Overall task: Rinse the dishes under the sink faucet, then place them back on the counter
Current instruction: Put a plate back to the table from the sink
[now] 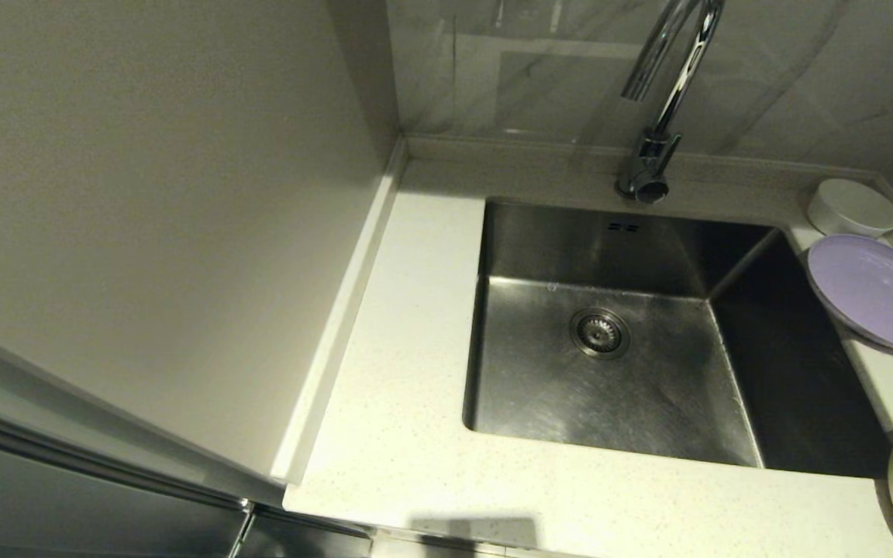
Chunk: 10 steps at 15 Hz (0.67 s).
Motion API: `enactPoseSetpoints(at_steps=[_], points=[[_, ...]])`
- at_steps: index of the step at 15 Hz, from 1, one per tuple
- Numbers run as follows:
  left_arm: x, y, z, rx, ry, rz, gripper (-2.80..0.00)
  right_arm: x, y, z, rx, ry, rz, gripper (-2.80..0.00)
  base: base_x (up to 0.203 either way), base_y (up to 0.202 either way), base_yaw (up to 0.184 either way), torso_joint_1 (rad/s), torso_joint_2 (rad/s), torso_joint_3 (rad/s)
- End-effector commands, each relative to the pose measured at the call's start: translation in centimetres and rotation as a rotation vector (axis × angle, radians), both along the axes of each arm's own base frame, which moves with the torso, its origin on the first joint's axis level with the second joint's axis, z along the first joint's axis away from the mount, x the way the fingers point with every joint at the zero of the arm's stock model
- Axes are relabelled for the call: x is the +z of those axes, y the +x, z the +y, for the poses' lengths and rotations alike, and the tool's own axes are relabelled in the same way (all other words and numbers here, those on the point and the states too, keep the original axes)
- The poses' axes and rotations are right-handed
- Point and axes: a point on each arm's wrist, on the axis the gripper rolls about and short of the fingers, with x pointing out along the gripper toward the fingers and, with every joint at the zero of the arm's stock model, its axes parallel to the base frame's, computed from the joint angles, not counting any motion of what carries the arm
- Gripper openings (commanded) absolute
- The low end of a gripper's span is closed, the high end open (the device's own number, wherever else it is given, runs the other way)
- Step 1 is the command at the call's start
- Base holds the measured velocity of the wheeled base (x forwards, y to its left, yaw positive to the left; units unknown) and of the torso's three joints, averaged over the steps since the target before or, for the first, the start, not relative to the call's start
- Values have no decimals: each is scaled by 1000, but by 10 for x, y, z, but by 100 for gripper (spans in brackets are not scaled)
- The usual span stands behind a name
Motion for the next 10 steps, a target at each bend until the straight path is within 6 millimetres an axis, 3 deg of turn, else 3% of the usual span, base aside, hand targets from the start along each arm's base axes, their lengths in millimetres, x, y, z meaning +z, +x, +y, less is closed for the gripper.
enactPoseSetpoints(at_steps=[1,4,7,10], points=[[0,0,0,0,-1,-3,-280,19,0,0,-1,-8,42,-280,0,0,0,0,0,0],[0,0,0,-1,0,-3,-280,61,15,0,-7,-96,263,-280,0,0,0,0,0,0],[0,0,0,0,0,-3,-280,137,30,0,31,-190,417,-280,0,0,0,0,0,0],[0,0,0,0,-1,-3,-280,189,48,0,85,-214,681,-280,0,0,0,0,0,0]])
